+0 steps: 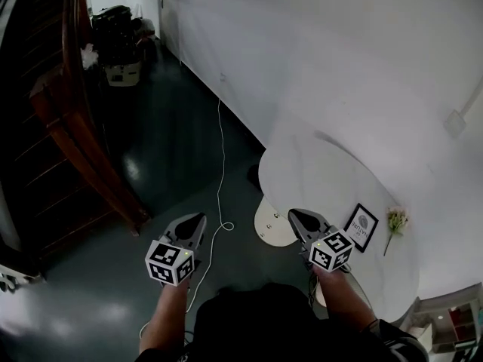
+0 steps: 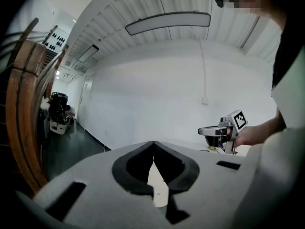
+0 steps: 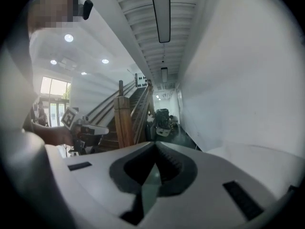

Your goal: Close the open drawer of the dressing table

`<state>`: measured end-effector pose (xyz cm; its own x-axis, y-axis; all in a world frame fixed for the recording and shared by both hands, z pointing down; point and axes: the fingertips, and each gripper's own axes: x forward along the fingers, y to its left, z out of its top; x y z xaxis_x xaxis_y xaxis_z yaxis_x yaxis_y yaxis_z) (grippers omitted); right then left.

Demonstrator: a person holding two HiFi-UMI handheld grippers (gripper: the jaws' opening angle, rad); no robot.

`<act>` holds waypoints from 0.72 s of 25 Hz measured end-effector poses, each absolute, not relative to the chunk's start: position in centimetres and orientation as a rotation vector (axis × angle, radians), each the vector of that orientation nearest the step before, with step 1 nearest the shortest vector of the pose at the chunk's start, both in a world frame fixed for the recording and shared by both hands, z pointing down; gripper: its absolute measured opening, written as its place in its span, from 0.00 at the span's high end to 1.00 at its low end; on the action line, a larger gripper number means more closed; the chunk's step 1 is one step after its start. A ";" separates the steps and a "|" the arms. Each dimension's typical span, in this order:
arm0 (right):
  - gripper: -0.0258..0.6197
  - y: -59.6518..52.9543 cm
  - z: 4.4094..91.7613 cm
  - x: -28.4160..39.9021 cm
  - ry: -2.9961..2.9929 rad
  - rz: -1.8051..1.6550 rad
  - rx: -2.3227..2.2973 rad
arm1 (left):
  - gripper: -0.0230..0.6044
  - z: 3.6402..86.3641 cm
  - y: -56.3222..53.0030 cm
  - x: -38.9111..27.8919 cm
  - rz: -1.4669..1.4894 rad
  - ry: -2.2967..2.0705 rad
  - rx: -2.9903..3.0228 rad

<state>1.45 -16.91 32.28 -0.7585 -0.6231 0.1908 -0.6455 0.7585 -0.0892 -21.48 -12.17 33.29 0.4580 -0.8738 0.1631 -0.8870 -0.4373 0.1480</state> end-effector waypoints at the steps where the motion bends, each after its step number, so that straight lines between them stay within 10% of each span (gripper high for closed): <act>1: 0.95 -17.2 31.6 1.5 -2.822 0.215 1.014 | 0.95 33.1 -11.7 -21.5 0.090 -1.544 2.489; 18: 0.95 -17.5 24.6 9.2 -3.020 0.061 0.824 | 0.95 28.3 -13.7 -10.5 0.071 -1.610 2.534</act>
